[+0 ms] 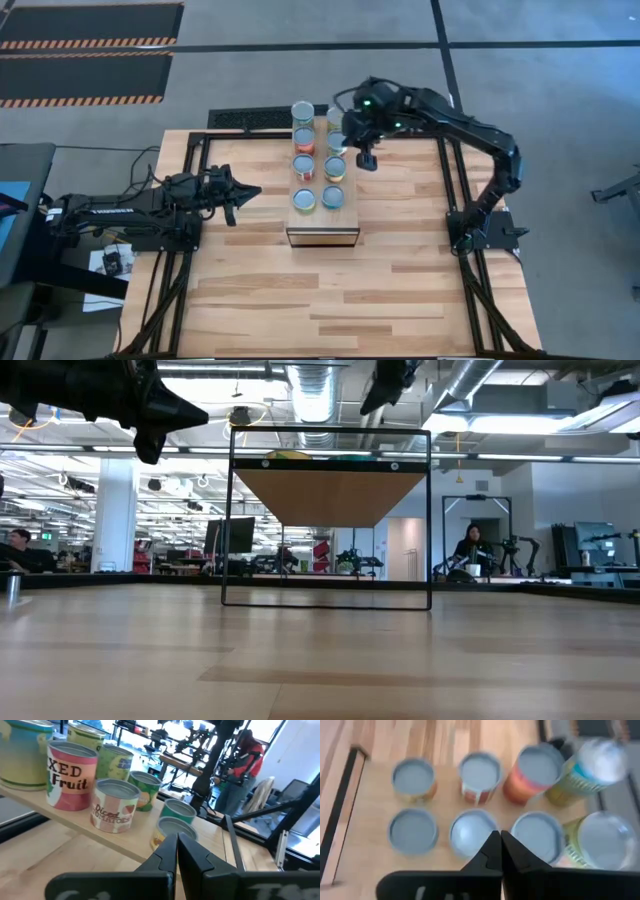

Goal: Pick and place cans onto a shelf
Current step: Return to Home Position

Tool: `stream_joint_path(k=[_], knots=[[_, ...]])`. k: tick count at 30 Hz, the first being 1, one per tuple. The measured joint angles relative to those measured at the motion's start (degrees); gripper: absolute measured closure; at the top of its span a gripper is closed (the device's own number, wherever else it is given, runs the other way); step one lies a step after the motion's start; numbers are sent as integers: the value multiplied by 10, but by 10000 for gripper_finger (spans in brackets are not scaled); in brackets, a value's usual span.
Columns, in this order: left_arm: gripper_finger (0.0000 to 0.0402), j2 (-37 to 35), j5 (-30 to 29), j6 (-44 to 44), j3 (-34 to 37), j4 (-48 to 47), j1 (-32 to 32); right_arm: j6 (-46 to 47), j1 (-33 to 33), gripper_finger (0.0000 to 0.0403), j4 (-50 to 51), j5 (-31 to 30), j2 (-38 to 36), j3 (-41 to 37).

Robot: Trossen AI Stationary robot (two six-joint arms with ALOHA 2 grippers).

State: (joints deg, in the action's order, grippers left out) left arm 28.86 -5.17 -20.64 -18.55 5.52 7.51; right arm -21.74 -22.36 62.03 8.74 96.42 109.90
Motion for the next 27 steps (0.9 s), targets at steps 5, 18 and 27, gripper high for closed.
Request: stream_joint_path(k=[5, 18, 27], knots=[[402, 0, -19, 11, 0, 0, 0, 46, -2, 396, -172, 27, -89, -141], [401, 0, -87, 12, 0, 4, 0, 210, -2, 393, -501, 6, -322, -508], [401, 0, -125, 26, 0, -1, 0, 258, -2, 393, -564, -59, -461, -646]])
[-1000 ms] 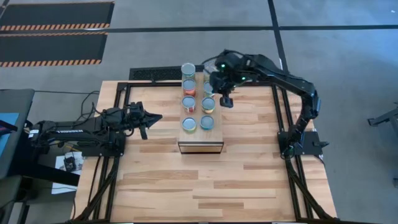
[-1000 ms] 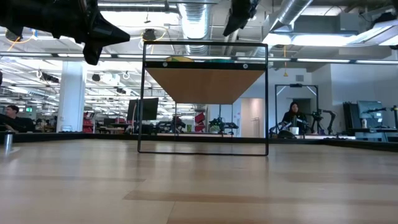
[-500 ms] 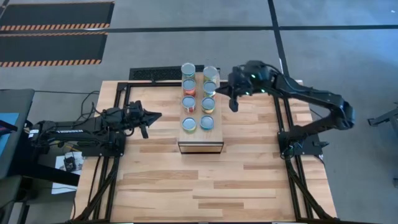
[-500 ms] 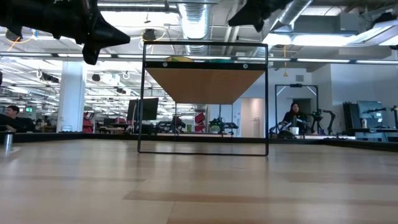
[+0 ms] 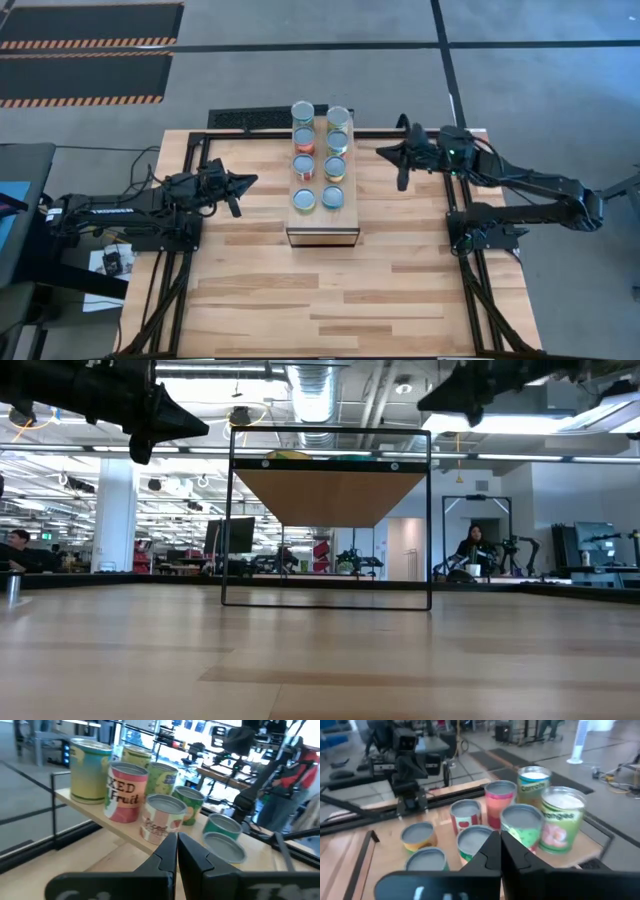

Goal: Pick and place cans onto a shelf
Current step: Return to Home Position

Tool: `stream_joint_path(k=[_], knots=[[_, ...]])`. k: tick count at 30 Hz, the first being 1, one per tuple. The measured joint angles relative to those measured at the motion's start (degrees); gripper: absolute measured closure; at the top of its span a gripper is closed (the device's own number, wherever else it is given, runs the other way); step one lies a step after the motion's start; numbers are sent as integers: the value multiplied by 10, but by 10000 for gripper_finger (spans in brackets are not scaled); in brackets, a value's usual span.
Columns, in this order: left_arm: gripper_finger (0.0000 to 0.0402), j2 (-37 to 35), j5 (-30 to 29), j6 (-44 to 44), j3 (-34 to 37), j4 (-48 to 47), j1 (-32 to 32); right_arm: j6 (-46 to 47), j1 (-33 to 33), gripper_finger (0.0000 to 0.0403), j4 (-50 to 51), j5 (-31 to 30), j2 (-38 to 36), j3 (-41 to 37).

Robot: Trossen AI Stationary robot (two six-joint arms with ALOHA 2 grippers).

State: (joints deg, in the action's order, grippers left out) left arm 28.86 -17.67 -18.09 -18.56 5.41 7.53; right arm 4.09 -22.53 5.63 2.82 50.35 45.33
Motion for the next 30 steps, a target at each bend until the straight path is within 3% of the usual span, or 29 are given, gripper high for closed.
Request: stream_joint_path(k=[9, 19, 24, 30], knots=[[401, 0, -12, -24, 0, -36, 0, 31, 9, 392, -47, -59, -114, -106], [401, 0, 15, 18, 0, -22, 0, 50, 58, 392, -95, -126, -229, -220], [401, 0, 40, 57, 1, -8, 1, 56, 73, 392, -97, -130, -351, -281], [401, -1, 71, 54, 73, 130, 0, 68, 75, 390, -99, -137, -504, -356]])
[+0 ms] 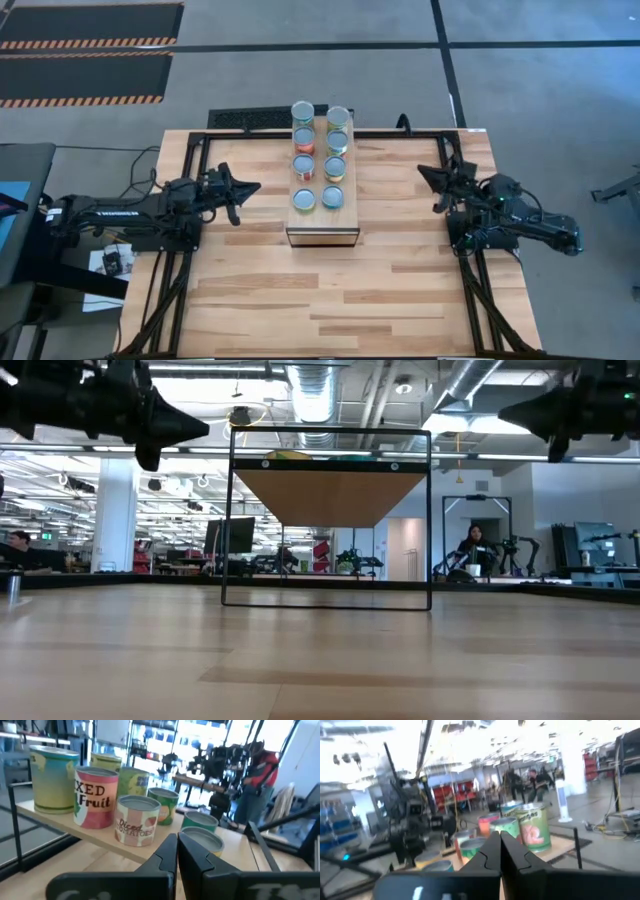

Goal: Pick and place cans onto a shelf
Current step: Return to Home Position

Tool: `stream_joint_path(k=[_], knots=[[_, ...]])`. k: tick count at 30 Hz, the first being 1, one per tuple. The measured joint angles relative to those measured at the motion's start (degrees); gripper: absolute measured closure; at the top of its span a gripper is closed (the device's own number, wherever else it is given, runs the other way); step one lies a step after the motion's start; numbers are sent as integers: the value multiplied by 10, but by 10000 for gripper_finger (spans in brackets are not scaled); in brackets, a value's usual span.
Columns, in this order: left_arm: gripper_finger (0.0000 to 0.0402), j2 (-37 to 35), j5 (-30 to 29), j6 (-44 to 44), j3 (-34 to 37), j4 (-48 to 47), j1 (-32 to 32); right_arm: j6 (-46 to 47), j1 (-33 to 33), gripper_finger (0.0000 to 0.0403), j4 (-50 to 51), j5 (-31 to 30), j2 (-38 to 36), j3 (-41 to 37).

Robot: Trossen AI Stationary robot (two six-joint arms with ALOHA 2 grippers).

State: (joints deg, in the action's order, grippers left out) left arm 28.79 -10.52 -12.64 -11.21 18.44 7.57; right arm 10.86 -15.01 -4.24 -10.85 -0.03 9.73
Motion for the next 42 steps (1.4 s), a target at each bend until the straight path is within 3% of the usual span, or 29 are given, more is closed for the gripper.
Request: stream_joint_path(k=[6, 17, 22, 27, 32, 42], knots=[[402, -10, -2, 33, 38, 66, 1, -15, -2, 390, -12, -15, 15, -15], [401, -92, -3, 62, 40, -1, 2, -2, 0, 393, -119, -13, 1, -92], [401, -131, -1, 54, 46, -37, 2, -4, 0, 393, -114, -12, 2, -92], [401, -175, 25, 6, 106, -14, 1, -13, 0, 387, -97, -11, 3, -93], [401, -200, 52, -2, 106, -81, 2, -22, 0, 384, -93, -9, 3, -93], [402, -218, 89, 8, 106, -81, 7, -17, -9, 383, -3, 2, 3, -93]])
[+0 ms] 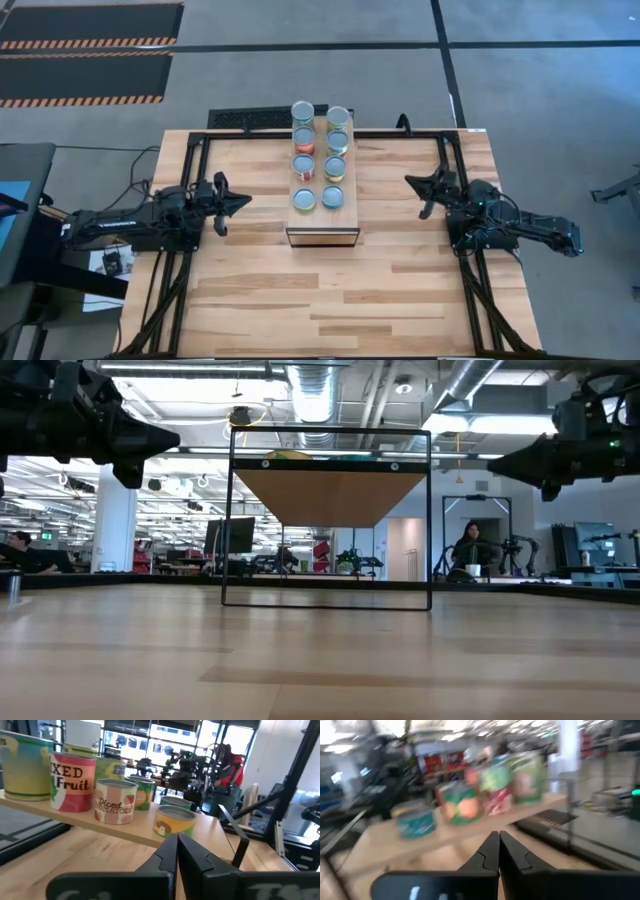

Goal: Pick and place cans onto a shelf
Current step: Return to Home Position

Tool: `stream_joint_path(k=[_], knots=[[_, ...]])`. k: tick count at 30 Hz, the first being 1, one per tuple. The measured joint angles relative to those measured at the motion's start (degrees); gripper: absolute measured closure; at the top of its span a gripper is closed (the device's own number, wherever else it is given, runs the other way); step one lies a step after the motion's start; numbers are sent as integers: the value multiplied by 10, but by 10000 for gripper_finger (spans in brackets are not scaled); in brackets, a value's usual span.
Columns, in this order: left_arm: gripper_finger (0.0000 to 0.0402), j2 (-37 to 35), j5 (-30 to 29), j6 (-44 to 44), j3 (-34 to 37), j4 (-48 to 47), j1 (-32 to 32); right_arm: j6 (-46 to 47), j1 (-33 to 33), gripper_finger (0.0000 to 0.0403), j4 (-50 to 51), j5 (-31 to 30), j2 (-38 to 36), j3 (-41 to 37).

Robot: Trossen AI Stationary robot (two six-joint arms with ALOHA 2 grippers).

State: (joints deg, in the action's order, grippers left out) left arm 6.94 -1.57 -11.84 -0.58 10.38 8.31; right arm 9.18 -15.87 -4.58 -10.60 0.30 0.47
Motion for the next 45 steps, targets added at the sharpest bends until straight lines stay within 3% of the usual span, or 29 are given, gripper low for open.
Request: stream_joint_path(k=[5, 16, 23, 28, 33, 38, 45], knots=[[401, 0, 31, 0, 0, -7, 28, -58, 20, 397, 14, 59, -1, 0], [401, 0, 84, -3, 1, -6, 91, -75, 62, 399, 26, 83, -1, 1], [401, 0, 15, -10, 2, -44, 103, -55, 58, 379, 37, 73, 0, 2], [401, 1, -16, -9, 2, -86, 102, -99, 44, 365, 40, 76, 2, 2], [401, 6, -16, -12, -2, -93, 102, -102, 45, 365, 41, 77, 2, 2], [401, 5, -5, 51, -3, -66, 101, -116, 45, 365, 41, 76, 2, 2], [401, 5, -69, 47, -1, -77, 101, -126, 45, 364, 42, 77, 2, 2]])
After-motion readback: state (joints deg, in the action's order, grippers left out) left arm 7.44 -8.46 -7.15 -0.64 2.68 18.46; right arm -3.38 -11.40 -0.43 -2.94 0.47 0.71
